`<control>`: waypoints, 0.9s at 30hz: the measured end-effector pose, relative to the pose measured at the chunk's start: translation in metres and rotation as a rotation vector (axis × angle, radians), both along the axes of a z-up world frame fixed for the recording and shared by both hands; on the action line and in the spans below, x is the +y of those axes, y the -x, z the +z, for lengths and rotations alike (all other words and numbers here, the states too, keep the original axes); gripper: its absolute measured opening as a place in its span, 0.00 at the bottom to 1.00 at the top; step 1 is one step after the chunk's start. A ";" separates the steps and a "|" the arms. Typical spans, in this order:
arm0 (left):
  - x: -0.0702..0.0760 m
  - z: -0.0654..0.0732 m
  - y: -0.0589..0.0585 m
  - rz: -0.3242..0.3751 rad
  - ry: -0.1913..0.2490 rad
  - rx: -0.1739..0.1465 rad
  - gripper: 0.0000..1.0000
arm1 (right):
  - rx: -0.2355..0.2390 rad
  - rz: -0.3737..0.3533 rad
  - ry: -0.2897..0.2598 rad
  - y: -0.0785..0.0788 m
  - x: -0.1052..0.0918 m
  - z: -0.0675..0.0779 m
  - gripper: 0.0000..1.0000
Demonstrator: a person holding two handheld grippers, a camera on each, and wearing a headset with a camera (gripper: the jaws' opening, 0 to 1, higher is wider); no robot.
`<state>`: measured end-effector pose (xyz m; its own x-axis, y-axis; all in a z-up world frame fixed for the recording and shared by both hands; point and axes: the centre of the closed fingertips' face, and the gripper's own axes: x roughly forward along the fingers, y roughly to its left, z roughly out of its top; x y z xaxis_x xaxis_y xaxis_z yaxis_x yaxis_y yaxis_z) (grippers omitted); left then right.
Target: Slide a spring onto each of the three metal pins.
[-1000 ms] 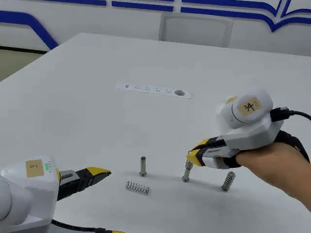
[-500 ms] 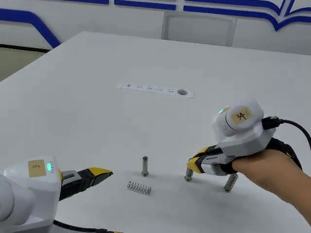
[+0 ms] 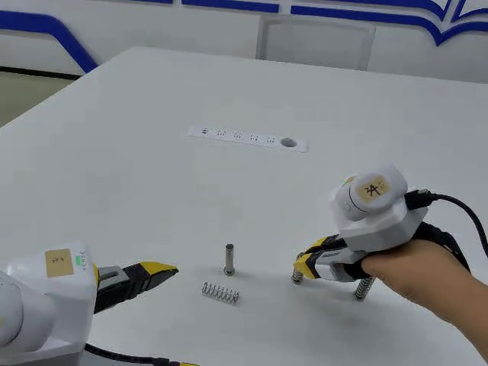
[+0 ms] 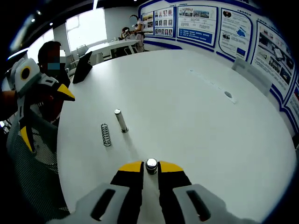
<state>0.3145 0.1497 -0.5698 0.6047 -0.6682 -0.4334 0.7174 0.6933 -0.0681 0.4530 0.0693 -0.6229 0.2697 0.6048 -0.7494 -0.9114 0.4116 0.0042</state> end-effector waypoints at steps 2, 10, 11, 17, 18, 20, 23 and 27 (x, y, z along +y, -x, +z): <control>0.000 0.000 0.000 0.001 0.002 0.000 0.84 | -0.004 0.001 0.001 0.002 0.000 0.000 0.14; 0.000 0.001 0.000 -0.002 0.003 -0.005 0.84 | 0.004 -0.010 0.021 0.012 -0.010 -0.009 0.16; 0.000 0.001 0.000 -0.001 0.002 -0.005 0.84 | 0.011 -0.012 0.022 0.016 -0.012 -0.010 0.16; -0.001 0.001 0.001 -0.006 0.000 -0.005 0.84 | 0.030 0.013 0.035 0.035 -0.010 -0.016 0.16; -0.001 0.001 0.001 -0.006 0.000 -0.006 0.84 | 0.031 0.025 0.036 0.039 -0.006 -0.016 0.16; -0.001 0.001 0.001 -0.007 0.000 -0.006 0.84 | 0.032 0.039 0.035 0.044 -0.001 -0.016 0.16; -0.001 0.001 0.001 -0.006 -0.001 -0.008 0.84 | 0.034 0.059 0.029 0.049 0.008 -0.014 0.16; -0.001 0.002 0.000 -0.004 0.002 -0.010 0.84 | 0.030 0.099 0.033 0.054 0.019 -0.013 0.16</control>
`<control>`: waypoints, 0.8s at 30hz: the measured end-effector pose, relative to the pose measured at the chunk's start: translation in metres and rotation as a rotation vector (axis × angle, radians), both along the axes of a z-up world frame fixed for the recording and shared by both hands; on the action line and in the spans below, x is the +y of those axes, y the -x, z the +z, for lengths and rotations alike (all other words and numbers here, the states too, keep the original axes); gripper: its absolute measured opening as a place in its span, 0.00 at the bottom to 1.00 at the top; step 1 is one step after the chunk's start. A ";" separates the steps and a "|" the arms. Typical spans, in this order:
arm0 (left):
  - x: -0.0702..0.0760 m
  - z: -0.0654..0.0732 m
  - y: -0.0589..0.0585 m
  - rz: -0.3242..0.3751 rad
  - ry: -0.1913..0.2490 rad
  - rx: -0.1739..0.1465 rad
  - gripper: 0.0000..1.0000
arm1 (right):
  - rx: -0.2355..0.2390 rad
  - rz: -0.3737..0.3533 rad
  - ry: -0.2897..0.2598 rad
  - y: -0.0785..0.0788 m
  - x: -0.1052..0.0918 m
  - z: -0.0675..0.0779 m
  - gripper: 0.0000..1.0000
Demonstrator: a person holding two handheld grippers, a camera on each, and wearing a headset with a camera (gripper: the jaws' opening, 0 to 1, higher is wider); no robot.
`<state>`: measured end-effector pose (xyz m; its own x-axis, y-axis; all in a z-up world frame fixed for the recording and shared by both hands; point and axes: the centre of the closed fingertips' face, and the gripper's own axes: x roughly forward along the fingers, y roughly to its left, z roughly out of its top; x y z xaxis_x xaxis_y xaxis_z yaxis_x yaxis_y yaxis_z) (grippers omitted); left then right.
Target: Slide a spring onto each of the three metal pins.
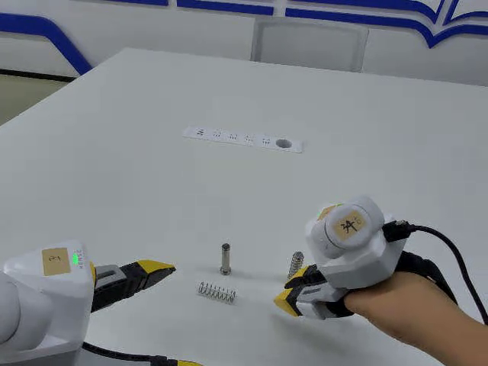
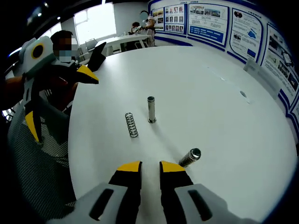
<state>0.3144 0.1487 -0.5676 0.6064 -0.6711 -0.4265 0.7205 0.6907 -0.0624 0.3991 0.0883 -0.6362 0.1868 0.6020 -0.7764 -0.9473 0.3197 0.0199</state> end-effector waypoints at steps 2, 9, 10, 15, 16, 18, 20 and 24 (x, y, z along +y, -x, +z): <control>0.000 0.000 0.000 0.001 0.000 -0.001 0.84 | -0.007 0.023 0.001 0.002 0.006 0.002 0.16; 0.000 0.000 -0.001 0.003 0.002 0.001 0.84 | -0.027 0.117 0.008 0.007 0.033 0.006 0.16; 0.000 0.000 -0.001 0.003 0.002 0.001 0.84 | -0.031 0.127 0.007 0.008 0.036 0.007 0.16; 0.001 0.000 -0.001 0.005 0.003 0.002 0.84 | -0.043 0.178 0.017 0.010 0.052 0.007 0.16; 0.001 0.000 -0.001 0.005 0.003 0.002 0.84 | -0.044 0.185 0.019 0.010 0.054 0.006 0.16; 0.001 0.000 -0.001 0.006 0.004 0.003 0.84 | -0.046 0.200 0.027 0.010 0.059 0.005 0.16; 0.001 -0.001 -0.001 0.006 0.004 0.004 0.84 | -0.046 0.215 0.032 0.011 0.064 0.004 0.16; 0.001 -0.001 0.000 0.002 0.001 0.007 0.84 | -0.047 0.242 0.035 0.012 0.075 0.003 0.16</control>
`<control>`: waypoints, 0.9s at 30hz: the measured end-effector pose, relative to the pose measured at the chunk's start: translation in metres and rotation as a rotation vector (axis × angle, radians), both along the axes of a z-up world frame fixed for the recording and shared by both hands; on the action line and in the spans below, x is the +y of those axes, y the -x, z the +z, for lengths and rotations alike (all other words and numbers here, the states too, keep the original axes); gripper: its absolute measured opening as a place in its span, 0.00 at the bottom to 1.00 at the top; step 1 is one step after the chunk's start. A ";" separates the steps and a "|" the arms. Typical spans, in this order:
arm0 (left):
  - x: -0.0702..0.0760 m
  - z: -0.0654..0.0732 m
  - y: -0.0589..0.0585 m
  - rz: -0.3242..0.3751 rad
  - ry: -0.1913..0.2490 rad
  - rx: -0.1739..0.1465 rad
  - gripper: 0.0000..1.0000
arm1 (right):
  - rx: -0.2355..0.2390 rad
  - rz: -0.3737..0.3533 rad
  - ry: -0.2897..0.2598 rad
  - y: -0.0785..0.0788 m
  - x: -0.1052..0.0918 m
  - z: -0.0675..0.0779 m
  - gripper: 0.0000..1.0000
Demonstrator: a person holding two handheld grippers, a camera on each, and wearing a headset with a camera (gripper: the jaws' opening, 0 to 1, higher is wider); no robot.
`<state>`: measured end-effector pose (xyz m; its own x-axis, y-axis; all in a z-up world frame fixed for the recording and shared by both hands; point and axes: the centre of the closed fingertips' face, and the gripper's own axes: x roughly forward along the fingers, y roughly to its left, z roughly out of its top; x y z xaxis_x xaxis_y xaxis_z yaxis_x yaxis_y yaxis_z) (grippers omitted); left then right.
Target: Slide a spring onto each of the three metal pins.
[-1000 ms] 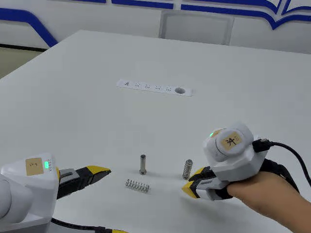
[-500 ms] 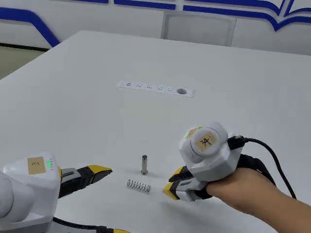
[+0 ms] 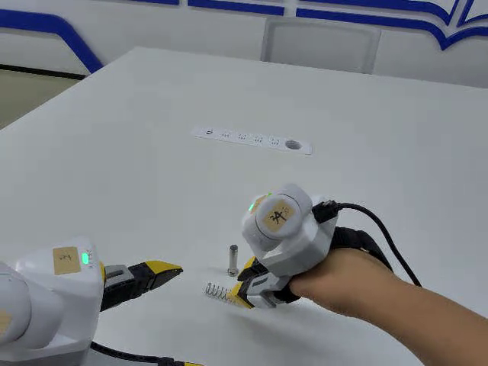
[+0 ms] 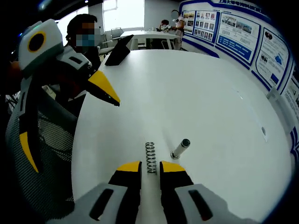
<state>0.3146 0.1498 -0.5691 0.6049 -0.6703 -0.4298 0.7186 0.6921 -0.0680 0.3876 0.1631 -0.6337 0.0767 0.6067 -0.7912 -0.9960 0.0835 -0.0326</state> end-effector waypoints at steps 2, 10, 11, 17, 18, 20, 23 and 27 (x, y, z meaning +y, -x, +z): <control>0.000 0.000 0.000 -0.002 -0.002 0.001 0.84 | 0.001 0.010 0.003 0.001 0.004 -0.002 0.16; -0.001 -0.001 0.001 -0.003 0.001 0.006 0.84 | 0.001 0.047 0.026 0.001 0.017 -0.010 0.16; -0.001 -0.001 0.001 -0.003 0.001 0.006 0.84 | 0.001 0.050 0.029 0.001 0.018 -0.010 0.16; 0.000 -0.002 0.001 -0.002 0.003 0.009 0.84 | 0.002 0.061 0.052 -0.003 0.023 -0.019 0.16; 0.000 -0.002 0.001 -0.001 0.004 0.010 0.84 | 0.006 0.060 0.054 -0.003 0.024 -0.021 0.16; 0.000 -0.002 0.001 0.001 0.007 0.011 0.84 | 0.011 0.062 0.059 -0.002 0.025 -0.024 0.16; 0.001 -0.002 0.000 0.004 0.011 0.013 0.84 | 0.016 0.064 0.066 -0.002 0.026 -0.027 0.16; 0.001 -0.002 0.000 0.005 0.020 0.016 0.84 | 0.021 0.066 0.066 -0.001 0.029 -0.029 0.16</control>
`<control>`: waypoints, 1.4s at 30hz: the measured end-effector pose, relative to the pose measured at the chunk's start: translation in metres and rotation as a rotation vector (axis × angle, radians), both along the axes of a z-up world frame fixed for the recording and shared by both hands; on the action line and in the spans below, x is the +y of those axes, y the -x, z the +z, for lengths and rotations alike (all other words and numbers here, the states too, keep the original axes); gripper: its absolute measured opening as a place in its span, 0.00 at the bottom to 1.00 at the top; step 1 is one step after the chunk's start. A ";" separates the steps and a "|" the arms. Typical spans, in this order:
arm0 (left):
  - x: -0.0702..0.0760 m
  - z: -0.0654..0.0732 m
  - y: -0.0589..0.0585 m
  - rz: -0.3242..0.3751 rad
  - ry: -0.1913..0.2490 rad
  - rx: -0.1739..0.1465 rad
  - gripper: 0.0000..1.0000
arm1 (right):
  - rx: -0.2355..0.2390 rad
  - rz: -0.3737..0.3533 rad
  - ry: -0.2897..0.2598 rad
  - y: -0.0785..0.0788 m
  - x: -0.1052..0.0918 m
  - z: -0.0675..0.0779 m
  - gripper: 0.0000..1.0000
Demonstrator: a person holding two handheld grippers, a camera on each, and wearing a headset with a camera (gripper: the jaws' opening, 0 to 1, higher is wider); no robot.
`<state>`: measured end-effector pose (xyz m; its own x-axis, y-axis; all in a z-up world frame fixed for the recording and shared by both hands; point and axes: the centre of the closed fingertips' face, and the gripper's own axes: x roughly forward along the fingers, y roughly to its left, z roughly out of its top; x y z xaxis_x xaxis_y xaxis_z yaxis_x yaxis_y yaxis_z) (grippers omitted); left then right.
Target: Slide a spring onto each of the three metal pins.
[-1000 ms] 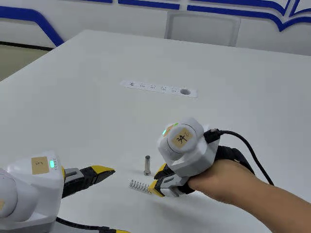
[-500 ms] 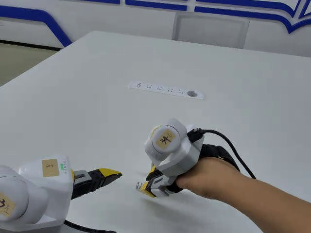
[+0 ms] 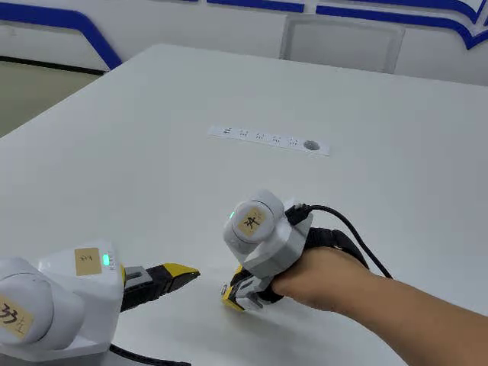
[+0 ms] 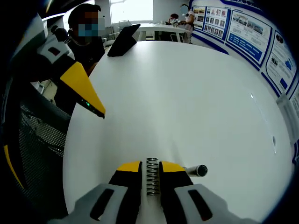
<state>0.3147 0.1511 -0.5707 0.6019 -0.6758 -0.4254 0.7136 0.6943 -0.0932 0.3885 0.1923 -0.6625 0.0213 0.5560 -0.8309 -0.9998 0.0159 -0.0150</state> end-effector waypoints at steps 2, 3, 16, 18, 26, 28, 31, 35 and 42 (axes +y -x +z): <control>0.000 0.000 0.000 0.003 0.004 0.001 0.84 | -0.002 0.004 0.004 0.000 0.002 -0.001 0.16; 0.001 0.001 0.000 0.004 0.007 0.000 0.84 | -0.002 0.006 0.006 0.000 0.003 -0.002 0.16; 0.000 0.002 -0.001 0.004 0.006 -0.001 0.83 | 0.004 -0.005 0.005 0.002 -0.003 -0.002 0.12; 0.000 0.002 -0.001 0.002 0.005 -0.001 0.83 | 0.010 -0.015 -0.003 0.003 -0.006 0.000 0.12; -0.001 0.001 0.000 -0.003 -0.001 0.000 0.83 | 0.013 -0.059 -0.048 0.002 -0.020 0.011 0.12; -0.001 0.001 0.000 -0.005 -0.002 0.001 0.83 | 0.009 -0.070 -0.059 0.001 -0.023 0.015 0.12; -0.002 0.001 0.001 -0.011 -0.005 0.002 0.83 | 0.006 -0.088 -0.075 0.000 -0.029 0.019 0.12; -0.003 0.000 0.001 -0.013 -0.007 0.002 0.83 | 0.004 -0.107 -0.087 0.000 -0.036 0.022 0.12; -0.004 0.000 0.002 -0.019 -0.011 0.004 0.83 | 0.000 -0.142 -0.106 -0.002 -0.051 0.026 0.12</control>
<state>0.3123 0.1471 -0.5709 0.5873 -0.6822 -0.4355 0.7262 0.6817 -0.0886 0.3901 0.1414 -0.6361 0.1062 0.6322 -0.7675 -0.9873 0.1589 -0.0057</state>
